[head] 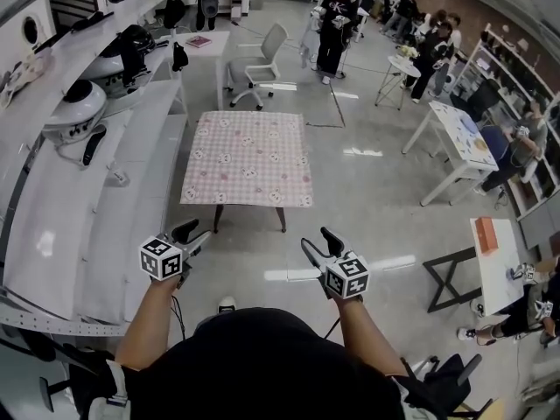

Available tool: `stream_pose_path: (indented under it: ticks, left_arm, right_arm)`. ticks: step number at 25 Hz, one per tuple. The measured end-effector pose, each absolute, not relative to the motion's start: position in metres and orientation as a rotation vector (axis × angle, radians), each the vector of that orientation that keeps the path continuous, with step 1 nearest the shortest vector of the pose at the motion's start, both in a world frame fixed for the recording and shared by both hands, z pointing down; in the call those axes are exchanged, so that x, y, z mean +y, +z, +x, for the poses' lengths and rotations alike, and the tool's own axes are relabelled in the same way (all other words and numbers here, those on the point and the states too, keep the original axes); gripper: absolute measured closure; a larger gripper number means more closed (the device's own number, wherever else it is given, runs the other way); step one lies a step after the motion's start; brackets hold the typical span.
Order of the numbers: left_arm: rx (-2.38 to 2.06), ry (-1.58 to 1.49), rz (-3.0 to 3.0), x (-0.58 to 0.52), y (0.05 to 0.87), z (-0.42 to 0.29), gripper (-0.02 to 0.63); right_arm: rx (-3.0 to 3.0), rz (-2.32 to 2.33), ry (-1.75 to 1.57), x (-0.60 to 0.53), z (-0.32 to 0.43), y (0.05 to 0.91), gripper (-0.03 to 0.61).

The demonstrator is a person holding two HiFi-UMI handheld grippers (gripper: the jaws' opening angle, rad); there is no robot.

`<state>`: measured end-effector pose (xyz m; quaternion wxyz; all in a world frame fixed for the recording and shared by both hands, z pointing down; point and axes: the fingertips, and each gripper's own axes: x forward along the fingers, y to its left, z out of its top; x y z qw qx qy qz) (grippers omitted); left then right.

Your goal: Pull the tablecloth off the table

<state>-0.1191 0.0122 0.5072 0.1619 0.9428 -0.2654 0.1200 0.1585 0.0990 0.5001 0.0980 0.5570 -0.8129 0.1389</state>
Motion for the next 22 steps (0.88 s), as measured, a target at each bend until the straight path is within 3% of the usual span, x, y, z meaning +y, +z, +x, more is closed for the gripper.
stream_pose_path:
  ticks: [22]
  left_arm:
    - [-0.602,0.354,2.706,-0.126,0.51,-0.147,0.411]
  right_arm:
    - [-2.348,1.717,0.469,-0.008,0.112,0.505,0.275]
